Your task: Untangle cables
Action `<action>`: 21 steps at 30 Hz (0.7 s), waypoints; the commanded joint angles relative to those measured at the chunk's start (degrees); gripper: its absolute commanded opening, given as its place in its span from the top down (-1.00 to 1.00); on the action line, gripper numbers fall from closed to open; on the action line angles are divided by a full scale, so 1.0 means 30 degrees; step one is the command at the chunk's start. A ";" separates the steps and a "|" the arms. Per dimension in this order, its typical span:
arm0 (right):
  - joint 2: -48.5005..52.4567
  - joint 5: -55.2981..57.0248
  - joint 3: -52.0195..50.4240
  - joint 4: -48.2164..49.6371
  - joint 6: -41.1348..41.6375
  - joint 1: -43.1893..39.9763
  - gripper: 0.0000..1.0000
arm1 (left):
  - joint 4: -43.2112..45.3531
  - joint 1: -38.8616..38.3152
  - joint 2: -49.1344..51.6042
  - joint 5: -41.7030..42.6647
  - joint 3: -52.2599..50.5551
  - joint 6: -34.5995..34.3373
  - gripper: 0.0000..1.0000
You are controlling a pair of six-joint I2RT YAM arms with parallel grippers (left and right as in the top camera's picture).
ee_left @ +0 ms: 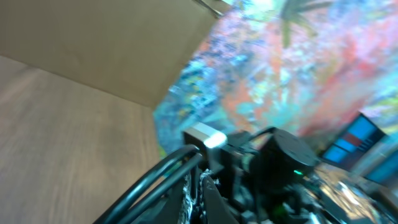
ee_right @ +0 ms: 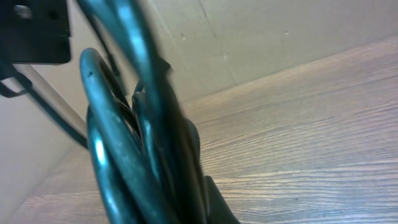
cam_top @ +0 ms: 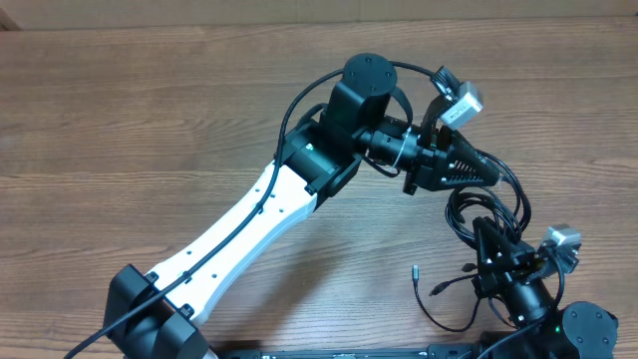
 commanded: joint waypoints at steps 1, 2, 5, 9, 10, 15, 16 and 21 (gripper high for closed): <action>-0.0044 0.0947 -0.0007 -0.0146 -0.0022 -0.0051 0.93 | 0.0991 0.1027 -0.0379 0.4175 0.0270 -0.0925 0.92; -0.0044 0.0947 -0.0007 -0.0153 -0.0022 -0.0051 0.93 | 0.1173 0.1275 -0.0379 0.4794 0.0270 -0.0911 0.92; -0.0044 -0.0226 0.0000 -0.0058 -0.0984 -0.0051 0.93 | 0.1341 0.2550 -0.0379 0.5501 0.0270 -0.0889 0.92; -0.0044 -0.2594 0.0000 0.0845 -0.1625 -0.0051 0.93 | 0.1231 0.3891 -0.0379 0.4561 0.0270 -0.0452 0.92; -0.0044 -0.3147 0.0000 0.1049 -0.1698 -0.0051 0.93 | 0.1129 0.3985 -0.0379 0.3985 0.0270 -0.0415 0.92; -0.0044 -0.4641 0.0000 0.2018 -0.1727 -0.0051 0.93 | 0.1078 0.3832 -0.0379 0.3402 0.0270 0.0051 0.92; -0.0044 -0.4634 0.0000 0.2011 -0.1727 -0.0051 0.93 | 0.0991 0.3796 -0.0379 0.3439 0.0270 0.0051 0.92; -0.0044 -0.3963 0.0000 0.2040 -0.0860 -0.0051 0.93 | 0.0976 0.3585 -0.0379 0.4692 0.0270 0.0532 0.92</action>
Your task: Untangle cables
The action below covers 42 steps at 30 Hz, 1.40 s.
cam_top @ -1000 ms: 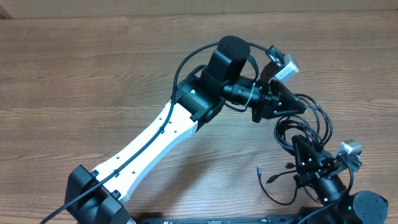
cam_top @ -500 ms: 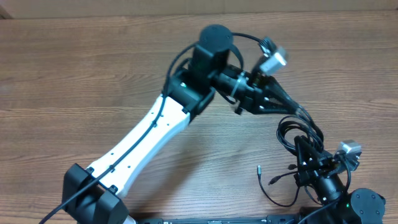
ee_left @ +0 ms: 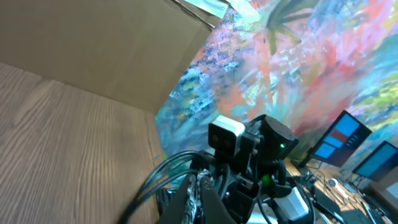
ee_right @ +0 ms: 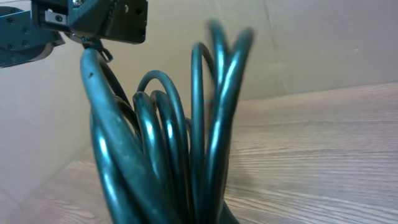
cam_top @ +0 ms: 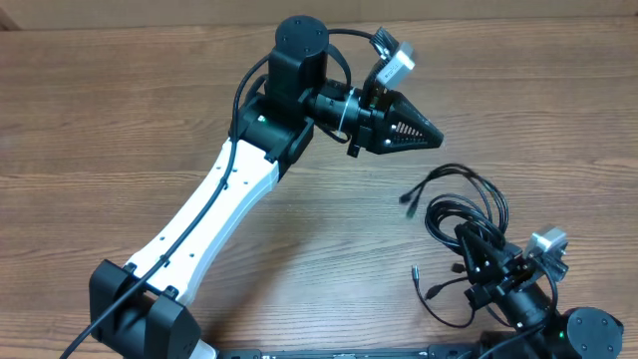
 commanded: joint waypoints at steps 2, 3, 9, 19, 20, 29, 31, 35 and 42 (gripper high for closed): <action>-0.0044 0.1406 0.0029 0.0342 0.2062 -0.0051 0.93 | -0.0095 -0.0219 -0.0379 0.1894 0.0270 0.1231 0.92; -0.0044 0.1836 0.0029 0.0415 0.2907 -0.0051 0.93 | -0.0255 -0.0219 -0.0379 0.2076 0.0270 0.1231 0.92; -0.0044 0.2310 0.0029 0.1610 0.7329 -0.0051 0.93 | -0.2069 -0.0248 -0.0379 0.2098 0.0262 0.3257 0.91; -0.0044 0.2594 0.0029 0.1894 0.8138 -0.0051 0.93 | -0.9027 -0.2477 -0.0379 -0.2237 0.0262 0.8218 -0.65; -0.0044 0.2586 0.0029 0.1902 0.8138 -0.0051 0.93 | -0.9034 -0.2812 -0.0379 -0.2710 0.0262 0.8298 -0.73; -0.0044 0.2586 0.0029 0.1902 0.8131 -0.0051 0.93 | -0.9092 -0.4648 -0.0379 -0.5493 0.0255 0.8298 -1.00; -0.0044 0.2586 0.0029 0.1902 0.8131 -0.0051 0.93 | -0.9143 -0.4845 -0.0379 -0.5727 0.0255 0.8298 -0.99; -0.0044 0.2579 0.0029 0.1902 0.8131 -0.0051 0.93 | -0.9369 -0.4976 -0.0379 -0.6200 0.0255 0.8298 -0.15; -0.0044 0.2980 0.0029 0.1370 0.7985 -0.0051 0.48 | -0.9362 -0.4896 -0.0379 -0.7227 0.0255 0.8291 0.92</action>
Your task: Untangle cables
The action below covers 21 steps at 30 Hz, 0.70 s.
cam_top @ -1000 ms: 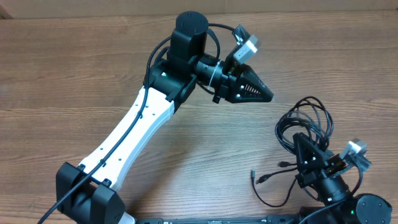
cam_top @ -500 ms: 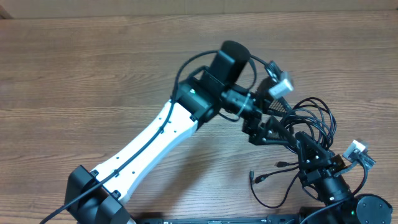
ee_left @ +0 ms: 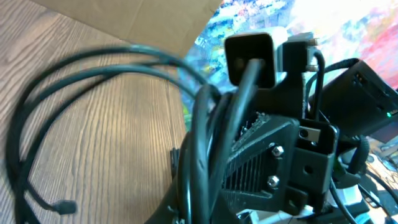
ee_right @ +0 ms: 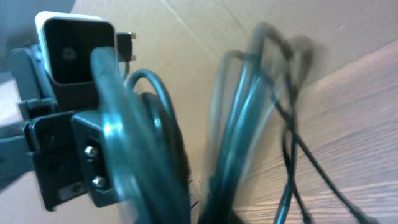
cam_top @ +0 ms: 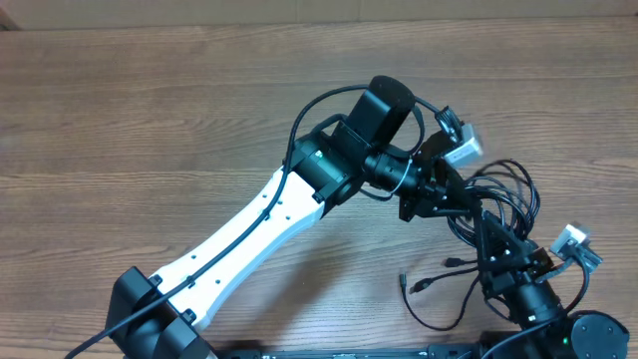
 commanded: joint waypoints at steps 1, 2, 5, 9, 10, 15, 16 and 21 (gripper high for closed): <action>-0.0044 0.0714 0.0029 -0.0211 -0.0036 -0.0044 0.27 | 0.0095 -0.0029 -0.0379 -0.0918 0.0219 0.0233 0.92; -0.0044 0.1188 0.0029 -0.0437 -0.0036 -0.0044 -0.01 | 0.0073 0.0029 -0.0379 -0.1275 0.0219 0.0226 0.92; -0.0044 0.2412 0.0029 -0.1384 -0.0036 -0.0044 -0.43 | -0.0393 0.0248 -0.0379 -0.2987 0.0219 0.0153 0.92; -0.0044 0.3570 0.0029 -0.2251 -0.0044 -0.0044 -0.59 | -0.1880 0.0466 -0.0379 -0.6324 0.0219 0.0153 0.92; -0.0044 0.3687 0.0029 -0.2382 -0.0044 -0.0044 -0.59 | -0.2302 0.0510 -0.0379 -0.7125 0.0219 0.0153 0.92; -0.0044 0.4182 0.0029 -0.2448 -0.0051 -0.0044 -0.61 | -0.3570 0.0816 -0.0379 -0.8619 0.0219 0.0160 0.92; -0.0044 0.4211 0.0029 -0.2506 -0.0109 -0.0044 -0.61 | -0.3687 0.0911 -0.0379 -0.8721 0.0219 0.0168 0.92; -0.0044 0.4473 0.0029 -0.2922 -0.0852 -0.0044 -0.62 | -0.4641 0.1406 -0.0481 -0.8794 0.0219 0.0175 0.92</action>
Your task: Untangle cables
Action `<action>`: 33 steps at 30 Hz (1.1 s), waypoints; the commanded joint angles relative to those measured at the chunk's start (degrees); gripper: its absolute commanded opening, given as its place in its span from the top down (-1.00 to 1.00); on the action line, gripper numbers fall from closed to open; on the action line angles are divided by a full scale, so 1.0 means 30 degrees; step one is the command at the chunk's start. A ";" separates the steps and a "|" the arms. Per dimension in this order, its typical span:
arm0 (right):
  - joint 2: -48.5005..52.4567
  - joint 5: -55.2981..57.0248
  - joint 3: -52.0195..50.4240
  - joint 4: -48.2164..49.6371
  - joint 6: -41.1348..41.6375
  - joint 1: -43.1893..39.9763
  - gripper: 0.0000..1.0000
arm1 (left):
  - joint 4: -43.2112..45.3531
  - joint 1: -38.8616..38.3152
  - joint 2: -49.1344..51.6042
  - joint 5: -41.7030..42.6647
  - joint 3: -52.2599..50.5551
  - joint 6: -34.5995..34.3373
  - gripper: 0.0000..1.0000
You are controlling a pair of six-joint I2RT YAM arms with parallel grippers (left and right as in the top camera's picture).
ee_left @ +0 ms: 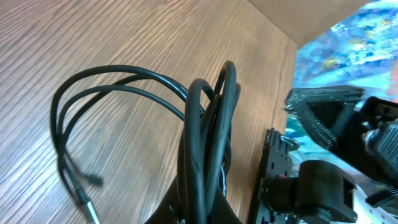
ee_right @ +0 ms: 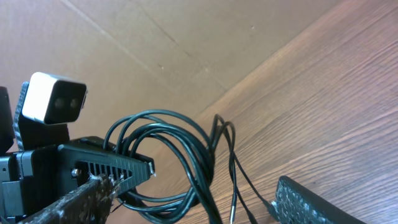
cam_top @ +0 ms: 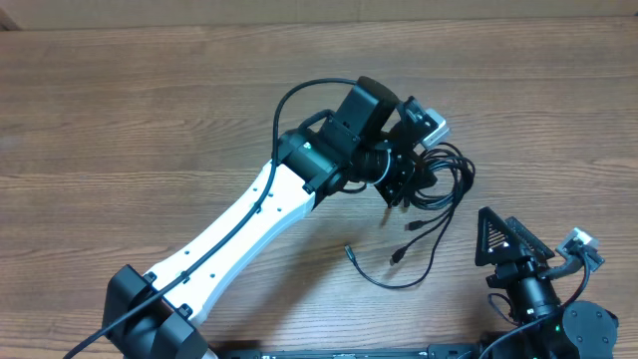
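A bundle of black cables hangs coiled in my left gripper, which is shut on it at mid-table. Loose ends with plugs trail toward the front edge. In the left wrist view the coils rise from between the fingers, with loops spreading over the wood. My right gripper stands open at the front right, apart from the bundle. Its view shows the cables beyond the gripper, nothing between the fingers, and the left gripper's finger against the coil.
The wooden table stretches to the left and back. A cardboard wall stands behind the table. The left arm's white link crosses the table diagonally from the front left.
My right gripper has let go of the cable bundle and now stands open, farther toward the front right. The left gripper has kept the bundle and shifted it slightly left and back.
First both grippers were at the bundle on the right side. Then the left gripper was away toward the back, and the right alone held the coils. Later both were on the bundle again. Now only the left holds it, with tails spread on the table.
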 commanded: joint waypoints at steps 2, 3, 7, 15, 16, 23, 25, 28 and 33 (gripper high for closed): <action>-0.0058 0.0452 0.0102 -0.0007 -0.1545 0.0058 -0.62 | -0.0641 0.0408 -0.0466 -0.0313 0.0219 0.0182 0.92; -0.0058 0.0459 0.0102 -0.0051 -0.1756 0.0058 -0.62 | -0.0714 0.0408 -0.0474 -0.0291 0.0226 0.0182 0.92; -0.0058 0.0459 0.0102 -0.0393 -0.3089 0.0058 -0.58 | -0.0823 0.0364 -0.0517 0.0481 0.0226 0.1166 0.92; -0.0058 0.0459 0.0102 -0.0379 -0.3169 0.0058 -0.54 | -0.4539 0.0328 -0.0612 0.1333 0.0255 1.0112 0.92; -0.0058 0.0459 0.0102 -0.0372 -0.3184 0.0058 -0.54 | -0.4641 0.0328 -0.0612 0.1333 0.0255 1.1103 0.92; -0.0058 -0.2076 0.0102 -0.0342 -0.6579 0.0058 -0.53 | -0.4539 0.0328 -0.0612 0.1341 0.0255 1.6728 0.92; -0.0058 -0.2637 0.0102 -0.0350 -0.7184 0.0058 -0.53 | -0.4568 0.0328 -0.0612 0.1348 0.0255 1.8680 0.92; -0.0058 -0.3279 0.0102 -0.0364 -0.8167 0.0058 -0.53 | -0.4568 0.0321 -0.0707 0.1370 0.0255 2.2491 0.92; -0.0058 -0.4116 0.0102 -0.0350 -0.9085 0.0058 -0.52 | -0.4561 0.0270 -0.0903 0.3009 0.0255 2.5485 0.92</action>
